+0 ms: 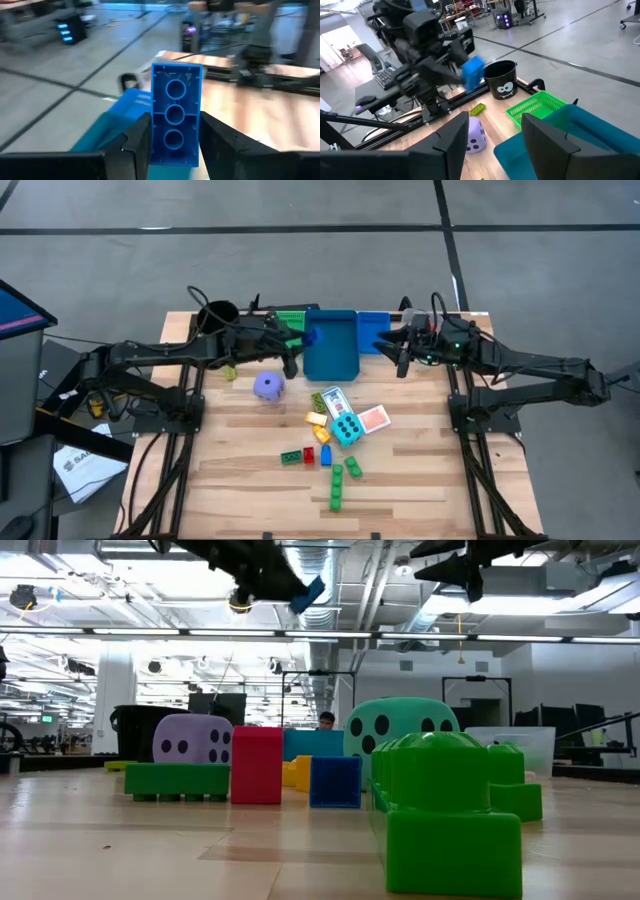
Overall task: Pick & Place Toys
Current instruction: Put the small blue game piece into the green bin
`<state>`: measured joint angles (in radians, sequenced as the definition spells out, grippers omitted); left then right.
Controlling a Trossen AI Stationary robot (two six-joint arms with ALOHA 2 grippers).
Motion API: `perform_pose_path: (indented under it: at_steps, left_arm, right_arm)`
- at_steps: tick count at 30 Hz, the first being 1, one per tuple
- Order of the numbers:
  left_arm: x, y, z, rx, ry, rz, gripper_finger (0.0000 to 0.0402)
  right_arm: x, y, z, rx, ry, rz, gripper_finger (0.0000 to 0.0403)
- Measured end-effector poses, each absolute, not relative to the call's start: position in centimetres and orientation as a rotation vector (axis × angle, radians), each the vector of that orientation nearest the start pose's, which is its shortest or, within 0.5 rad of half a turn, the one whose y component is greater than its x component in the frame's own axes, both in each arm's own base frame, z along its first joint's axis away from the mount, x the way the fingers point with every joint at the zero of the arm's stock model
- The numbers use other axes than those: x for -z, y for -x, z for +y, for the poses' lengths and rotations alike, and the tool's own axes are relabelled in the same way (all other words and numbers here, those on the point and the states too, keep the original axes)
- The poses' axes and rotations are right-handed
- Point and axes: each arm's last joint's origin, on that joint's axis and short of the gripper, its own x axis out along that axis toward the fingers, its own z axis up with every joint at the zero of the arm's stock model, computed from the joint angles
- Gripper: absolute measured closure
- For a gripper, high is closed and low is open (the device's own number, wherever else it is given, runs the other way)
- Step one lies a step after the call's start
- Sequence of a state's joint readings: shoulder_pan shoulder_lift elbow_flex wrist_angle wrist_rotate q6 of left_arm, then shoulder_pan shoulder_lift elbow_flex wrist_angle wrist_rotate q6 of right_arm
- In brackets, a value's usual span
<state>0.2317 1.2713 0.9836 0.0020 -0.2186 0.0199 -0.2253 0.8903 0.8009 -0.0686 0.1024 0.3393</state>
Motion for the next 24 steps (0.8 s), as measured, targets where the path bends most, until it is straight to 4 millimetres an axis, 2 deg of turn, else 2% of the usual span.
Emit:
perform_pose_path:
  at_steps: [12,18,24]
  left_arm:
    - [-29.3,-24.8,13.9,-0.76,0.08,0.499,0.0269]
    - [-27.8,-24.3,17.2,-0.769,0.155,0.526,0.027]
    - [-25.5,-24.8,19.0,-0.752,0.224,0.577,0.0268]
  right_arm:
    - [-33.1,-19.3,-4.7,0.35,-0.343,0.105,0.0223]
    - [-32.9,-19.5,-4.8,0.352,-0.336,0.121,0.0223]
    - [-32.8,-19.6,-4.7,0.347,-0.338,0.131,0.0223]
